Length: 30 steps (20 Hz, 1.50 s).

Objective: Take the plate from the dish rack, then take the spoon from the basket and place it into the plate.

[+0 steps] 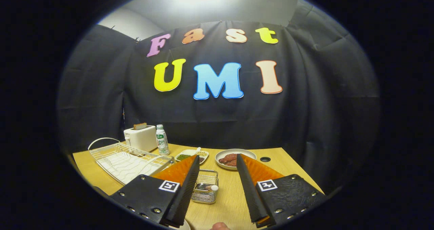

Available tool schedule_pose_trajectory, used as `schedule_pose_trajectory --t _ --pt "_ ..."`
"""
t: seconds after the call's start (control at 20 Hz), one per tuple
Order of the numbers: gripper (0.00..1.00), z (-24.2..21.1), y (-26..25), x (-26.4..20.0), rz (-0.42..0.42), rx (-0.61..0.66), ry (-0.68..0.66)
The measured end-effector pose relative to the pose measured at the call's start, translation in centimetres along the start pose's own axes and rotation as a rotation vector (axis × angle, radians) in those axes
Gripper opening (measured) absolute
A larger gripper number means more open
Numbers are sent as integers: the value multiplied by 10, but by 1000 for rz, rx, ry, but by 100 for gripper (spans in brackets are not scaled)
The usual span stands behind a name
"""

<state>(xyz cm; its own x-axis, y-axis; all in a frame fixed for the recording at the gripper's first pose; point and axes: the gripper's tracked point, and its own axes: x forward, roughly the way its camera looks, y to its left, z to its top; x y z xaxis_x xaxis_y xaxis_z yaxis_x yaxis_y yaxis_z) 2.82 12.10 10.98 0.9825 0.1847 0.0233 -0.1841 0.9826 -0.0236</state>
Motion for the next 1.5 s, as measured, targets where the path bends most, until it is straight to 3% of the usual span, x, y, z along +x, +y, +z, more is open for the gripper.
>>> schedule_pose_trajectory --t 0.45,0.55,0.6,0.7,1.0,1.5 --pt "69 -62 9 58 33 75 26" --pt "43 -64 16 60 61 67 35" --pt "20 -60 19 59 63 66 24" --pt "14 -61 19 59 63 34 52" --pt "14 -24 25 45 65 18 71" --pt "14 77 22 4 20 -1 12"
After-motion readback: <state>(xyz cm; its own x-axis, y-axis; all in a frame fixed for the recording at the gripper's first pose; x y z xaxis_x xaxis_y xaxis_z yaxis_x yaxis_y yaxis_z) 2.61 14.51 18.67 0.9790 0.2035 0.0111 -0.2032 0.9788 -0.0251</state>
